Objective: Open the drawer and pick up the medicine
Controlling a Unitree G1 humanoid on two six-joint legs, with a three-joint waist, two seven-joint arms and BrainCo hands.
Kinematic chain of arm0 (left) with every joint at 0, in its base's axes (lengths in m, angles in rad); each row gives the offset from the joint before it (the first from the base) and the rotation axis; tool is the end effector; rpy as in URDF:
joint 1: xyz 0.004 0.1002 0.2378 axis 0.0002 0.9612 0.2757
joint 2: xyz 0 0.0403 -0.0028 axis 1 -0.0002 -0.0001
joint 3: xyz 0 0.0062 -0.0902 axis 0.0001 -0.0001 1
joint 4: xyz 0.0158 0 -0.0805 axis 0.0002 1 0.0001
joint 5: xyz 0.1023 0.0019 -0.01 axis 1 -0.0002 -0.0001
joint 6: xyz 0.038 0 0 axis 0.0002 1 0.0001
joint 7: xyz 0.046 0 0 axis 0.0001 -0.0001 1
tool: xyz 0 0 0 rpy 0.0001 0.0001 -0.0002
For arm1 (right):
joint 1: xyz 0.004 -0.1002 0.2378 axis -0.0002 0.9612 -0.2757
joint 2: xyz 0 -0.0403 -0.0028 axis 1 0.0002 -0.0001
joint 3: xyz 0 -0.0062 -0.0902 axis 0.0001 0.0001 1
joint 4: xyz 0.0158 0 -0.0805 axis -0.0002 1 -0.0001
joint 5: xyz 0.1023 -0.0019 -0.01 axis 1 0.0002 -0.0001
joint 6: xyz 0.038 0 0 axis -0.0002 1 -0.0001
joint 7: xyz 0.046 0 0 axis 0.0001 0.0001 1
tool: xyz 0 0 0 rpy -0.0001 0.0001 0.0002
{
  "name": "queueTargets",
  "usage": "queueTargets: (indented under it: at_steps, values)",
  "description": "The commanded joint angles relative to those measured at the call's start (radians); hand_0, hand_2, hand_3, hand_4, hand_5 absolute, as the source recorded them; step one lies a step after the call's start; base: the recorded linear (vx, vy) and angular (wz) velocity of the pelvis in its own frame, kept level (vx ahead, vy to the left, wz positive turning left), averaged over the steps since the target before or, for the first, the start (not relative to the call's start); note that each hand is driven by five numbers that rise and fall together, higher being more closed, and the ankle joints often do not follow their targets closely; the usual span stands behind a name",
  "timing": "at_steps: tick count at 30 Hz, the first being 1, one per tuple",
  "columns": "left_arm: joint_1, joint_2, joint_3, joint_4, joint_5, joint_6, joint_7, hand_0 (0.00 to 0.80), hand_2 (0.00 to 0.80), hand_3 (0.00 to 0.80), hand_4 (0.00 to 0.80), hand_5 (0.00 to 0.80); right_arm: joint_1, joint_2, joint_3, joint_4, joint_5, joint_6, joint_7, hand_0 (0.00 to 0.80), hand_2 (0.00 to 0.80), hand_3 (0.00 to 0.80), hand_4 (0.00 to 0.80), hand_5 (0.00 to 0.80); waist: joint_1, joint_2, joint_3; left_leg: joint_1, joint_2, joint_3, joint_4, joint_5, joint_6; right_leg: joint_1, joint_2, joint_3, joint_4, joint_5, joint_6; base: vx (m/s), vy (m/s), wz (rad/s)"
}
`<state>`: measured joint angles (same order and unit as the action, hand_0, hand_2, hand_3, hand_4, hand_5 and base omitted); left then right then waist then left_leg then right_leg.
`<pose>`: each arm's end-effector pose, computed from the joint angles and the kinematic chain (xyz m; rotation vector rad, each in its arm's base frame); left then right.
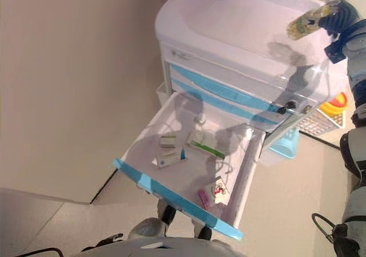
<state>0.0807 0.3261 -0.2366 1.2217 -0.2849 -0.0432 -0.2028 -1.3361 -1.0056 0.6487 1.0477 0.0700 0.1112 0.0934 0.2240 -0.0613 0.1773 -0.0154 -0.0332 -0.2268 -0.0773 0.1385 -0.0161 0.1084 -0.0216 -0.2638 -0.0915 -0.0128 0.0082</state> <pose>0.0451 0.2456 -0.1021 0.0495 1.2684 0.0031 0.3147 -0.3157 0.3049 -1.0092 0.0405 -0.3867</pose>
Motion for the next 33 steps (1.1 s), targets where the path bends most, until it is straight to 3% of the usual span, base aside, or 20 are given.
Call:
queueTargets:
  at_steps: [1, 12, 22, 23, 24, 33]
  values:
    - [-0.017, 0.07, -0.041, -0.018, -0.059, -0.023, 0.008, 0.0, 0.0, 0.0, 0.0, 0.0, -0.205, -0.064, 0.133, -0.017, -0.062, 0.019, -0.067, 0.8, 0.8, 0.8, 0.8, 0.8, 0.056, -0.076, 0.045, 0.003, -0.028, -0.008, 0.034, -0.113, 0.009, -0.045, -0.041, 0.036, 0.057, 0.026, 0.04, -0.111, -0.066, 0.12]
    - [-0.015, 0.123, -0.037, -0.08, -0.093, -0.055, 0.017, 0.0, 0.0, 0.0, 0.0, 0.0, -0.334, -0.101, 0.31, 0.055, -0.105, 0.08, -0.021, 0.8, 0.8, 0.8, 0.8, 0.8, 0.078, -0.106, 0.112, -0.056, -0.013, -0.015, 0.015, -0.087, 0.011, -0.106, -0.037, 0.021, 0.065, 0.042, 0.047, -0.048, -0.018, 0.11]
    - [-0.006, 0.139, -0.031, -0.103, -0.101, -0.065, 0.01, 0.0, 0.0, 0.0, 0.0, 0.0, -0.384, -0.105, 0.366, 0.089, -0.125, 0.082, 0.041, 0.784, 0.784, 0.784, 0.784, 0.784, 0.075, -0.112, 0.119, -0.065, -0.008, 0.001, 0.006, -0.084, 0.009, -0.125, -0.04, 0.014, 0.067, 0.051, 0.052, -0.021, 0.0, 0.02]
    - [-0.006, 0.14, -0.031, -0.105, -0.101, -0.064, 0.008, 0.0, 0.0, 0.0, 0.0, 0.0, -0.388, -0.103, 0.369, 0.096, -0.132, 0.083, 0.053, 0.59, 0.59, 0.59, 0.59, 0.59, 0.075, -0.111, 0.118, -0.065, -0.008, 0.004, 0.006, -0.084, 0.008, -0.125, -0.04, 0.014, 0.066, 0.051, 0.053, 0.0, 0.0, 0.0]
    - [-0.006, 0.14, -0.031, -0.11, -0.101, -0.062, 0.007, 0.0, 0.0, 0.0, 0.0, 0.0, -0.394, -0.102, 0.375, 0.102, -0.137, 0.084, 0.06, 0.0, 0.0, 0.0, 0.0, 0.0, 0.074, -0.11, 0.117, -0.065, -0.008, 0.007, 0.006, -0.084, 0.008, -0.125, -0.041, 0.015, 0.067, 0.052, 0.053, 0.0, 0.0, 0.0]
    - [-0.006, 0.143, -0.027, -0.117, -0.101, -0.053, 0.001, 0.0, 0.0, 0.0, 0.0, 0.0, -0.408, -0.101, 0.369, 0.111, -0.134, 0.07, 0.045, 0.0, 0.0, 0.0, 0.0, 0.0, 0.067, -0.107, 0.109, -0.054, -0.006, 0.023, 0.006, -0.089, 0.006, -0.121, -0.046, 0.017, 0.067, 0.054, 0.059, 0.0, 0.0, 0.0]
